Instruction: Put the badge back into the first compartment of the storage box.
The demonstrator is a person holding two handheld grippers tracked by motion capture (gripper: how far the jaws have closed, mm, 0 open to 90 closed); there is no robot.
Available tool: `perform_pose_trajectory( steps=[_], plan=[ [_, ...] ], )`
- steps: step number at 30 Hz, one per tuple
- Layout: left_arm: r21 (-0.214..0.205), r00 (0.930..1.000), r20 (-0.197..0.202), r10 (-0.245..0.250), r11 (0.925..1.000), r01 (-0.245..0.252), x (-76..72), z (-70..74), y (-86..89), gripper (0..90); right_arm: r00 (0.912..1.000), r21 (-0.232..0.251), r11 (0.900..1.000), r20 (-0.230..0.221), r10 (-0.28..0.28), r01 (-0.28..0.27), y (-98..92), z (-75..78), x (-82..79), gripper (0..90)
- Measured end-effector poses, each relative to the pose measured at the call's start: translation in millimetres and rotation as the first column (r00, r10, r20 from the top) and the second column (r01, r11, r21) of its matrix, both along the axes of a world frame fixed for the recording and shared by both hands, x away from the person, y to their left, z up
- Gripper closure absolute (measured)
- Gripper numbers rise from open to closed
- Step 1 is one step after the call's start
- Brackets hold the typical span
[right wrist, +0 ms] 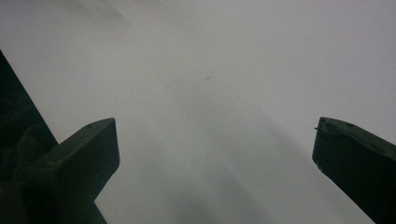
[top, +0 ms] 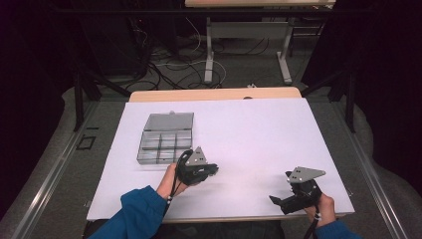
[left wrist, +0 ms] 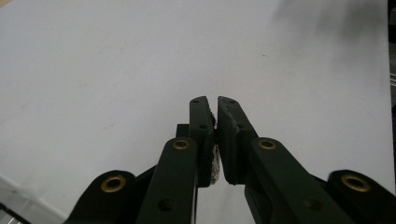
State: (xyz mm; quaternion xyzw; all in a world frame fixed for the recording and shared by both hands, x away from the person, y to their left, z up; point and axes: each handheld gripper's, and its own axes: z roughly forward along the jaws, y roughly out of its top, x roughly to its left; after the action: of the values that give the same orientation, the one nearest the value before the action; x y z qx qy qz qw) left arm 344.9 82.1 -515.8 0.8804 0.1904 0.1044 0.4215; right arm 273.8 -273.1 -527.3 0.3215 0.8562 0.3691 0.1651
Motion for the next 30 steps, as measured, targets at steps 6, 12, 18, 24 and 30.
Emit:
perform_pose_trajectory(
  steps=[6,12,18,24,30],
  plan=[
    [-0.005,0.9999,0.001,0.015,0.9999,-0.015,2.4,3.0,6.3,85.5,1.0000,0.001,1.0000,0.000,-0.002,0.002,0.0,-0.1,-0.1,0.2],
    [-0.013,0.9994,-0.011,0.032,0.9994,-0.033,3.4,4.5,12.0,85.4,0.9999,-0.002,1.0000,0.006,0.008,-0.008,-0.1,-0.3,0.9,0.2],
    [-0.016,0.9987,-0.005,0.050,0.9986,-0.050,5.0,7.0,18.7,85.4,1.0000,0.001,1.0000,0.001,-0.002,0.002,-0.1,-0.1,0.0,0.2],
    [-0.017,0.9973,0.006,0.073,0.9972,-0.073,8.0,9.9,27.3,85.4,1.0000,0.002,1.0000,0.005,-0.005,0.005,0.2,-0.3,0.0,0.3],
    [-0.024,0.9955,0.010,0.095,0.9952,-0.094,10.0,13.0,34.8,85.4,1.0000,0.001,1.0000,0.002,-0.002,0.002,-0.1,-0.1,0.2,0.3]
  ],
)
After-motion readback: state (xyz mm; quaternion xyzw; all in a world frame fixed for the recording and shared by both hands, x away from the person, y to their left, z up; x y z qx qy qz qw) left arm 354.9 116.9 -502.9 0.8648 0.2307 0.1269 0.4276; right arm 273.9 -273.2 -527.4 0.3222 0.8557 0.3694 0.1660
